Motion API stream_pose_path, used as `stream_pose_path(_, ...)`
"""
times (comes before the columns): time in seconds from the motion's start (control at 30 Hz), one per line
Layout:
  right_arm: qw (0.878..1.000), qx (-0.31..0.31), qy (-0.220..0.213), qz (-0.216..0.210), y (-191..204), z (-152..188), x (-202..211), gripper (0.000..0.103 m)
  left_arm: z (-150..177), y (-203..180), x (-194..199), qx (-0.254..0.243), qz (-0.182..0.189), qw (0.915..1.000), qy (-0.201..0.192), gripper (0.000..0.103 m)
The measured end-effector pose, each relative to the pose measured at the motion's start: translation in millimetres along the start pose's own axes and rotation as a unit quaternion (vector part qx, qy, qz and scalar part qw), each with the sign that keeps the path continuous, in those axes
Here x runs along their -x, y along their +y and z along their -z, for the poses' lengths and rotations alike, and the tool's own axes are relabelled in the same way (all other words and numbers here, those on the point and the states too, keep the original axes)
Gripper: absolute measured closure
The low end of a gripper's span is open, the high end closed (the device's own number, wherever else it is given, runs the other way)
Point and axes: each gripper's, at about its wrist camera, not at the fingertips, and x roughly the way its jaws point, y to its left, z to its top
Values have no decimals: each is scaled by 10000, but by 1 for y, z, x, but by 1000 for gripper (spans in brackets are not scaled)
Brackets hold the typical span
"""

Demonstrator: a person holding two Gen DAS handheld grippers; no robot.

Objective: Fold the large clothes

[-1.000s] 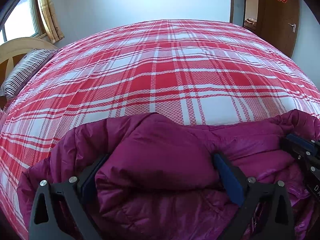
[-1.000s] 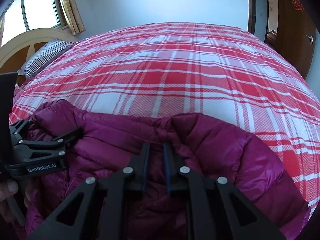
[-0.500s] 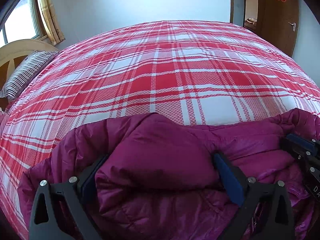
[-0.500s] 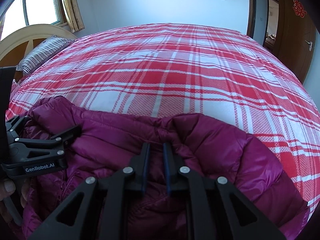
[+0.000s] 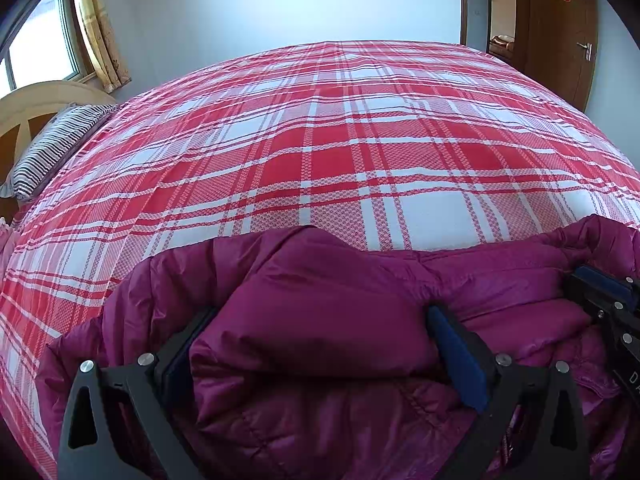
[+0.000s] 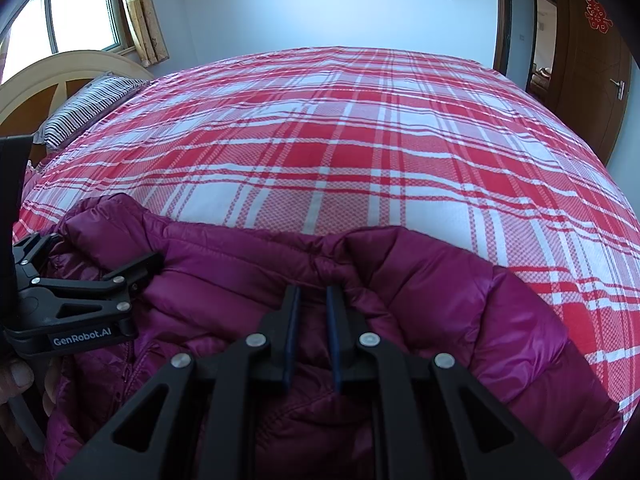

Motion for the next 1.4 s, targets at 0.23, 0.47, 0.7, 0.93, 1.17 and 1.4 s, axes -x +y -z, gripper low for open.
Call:
stream_pose_path(0.23,9999,69,7,86,2,0,-1,89,0,-2,0,-21,-36,10000,-9,1)
stream_pose_path(0.47,10000,58,-6,73,0,0,0,89,0,-2,1,-20,-40,10000,-19,1)
stream_pose_path(0.7,10000,36,-6,42,1,0,-1,89,-1,0,0,9,-2,10000,-13,1)
stream_pose_path(0.93,10000,51,-26,62,1,0,0,89,-9,-2,30,-194,-335,9990,-214,1)
stream_pose_path(1.17,9985,87,-507,-205,-5,2,53,32,18,40,134,-103,99,9960,-881,1)
stream_pose_path(1.4,9995,178,-249,-69,-18,47,139,31,118,104,200,80,373,9970,-674,1)
